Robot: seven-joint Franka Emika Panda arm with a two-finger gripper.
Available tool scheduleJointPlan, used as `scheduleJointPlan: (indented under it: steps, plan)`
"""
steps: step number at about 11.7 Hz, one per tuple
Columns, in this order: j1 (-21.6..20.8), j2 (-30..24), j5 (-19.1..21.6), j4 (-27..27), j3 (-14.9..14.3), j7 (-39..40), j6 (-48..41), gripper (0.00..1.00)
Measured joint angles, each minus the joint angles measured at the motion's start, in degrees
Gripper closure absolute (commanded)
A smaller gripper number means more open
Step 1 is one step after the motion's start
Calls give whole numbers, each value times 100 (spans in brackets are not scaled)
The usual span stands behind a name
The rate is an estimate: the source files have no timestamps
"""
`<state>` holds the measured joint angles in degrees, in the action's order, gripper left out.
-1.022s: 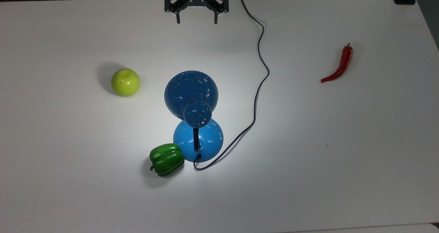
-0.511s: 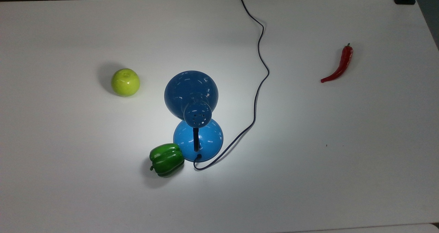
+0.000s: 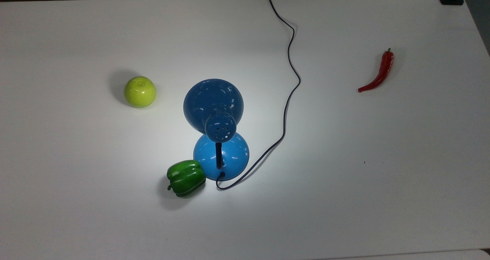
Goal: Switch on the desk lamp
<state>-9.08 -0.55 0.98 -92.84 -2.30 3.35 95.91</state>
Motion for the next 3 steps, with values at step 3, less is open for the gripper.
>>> scheduleJointPlan:
  steps: [3]
  plan:
    - [-9,1,55,1,0,12,2,0]
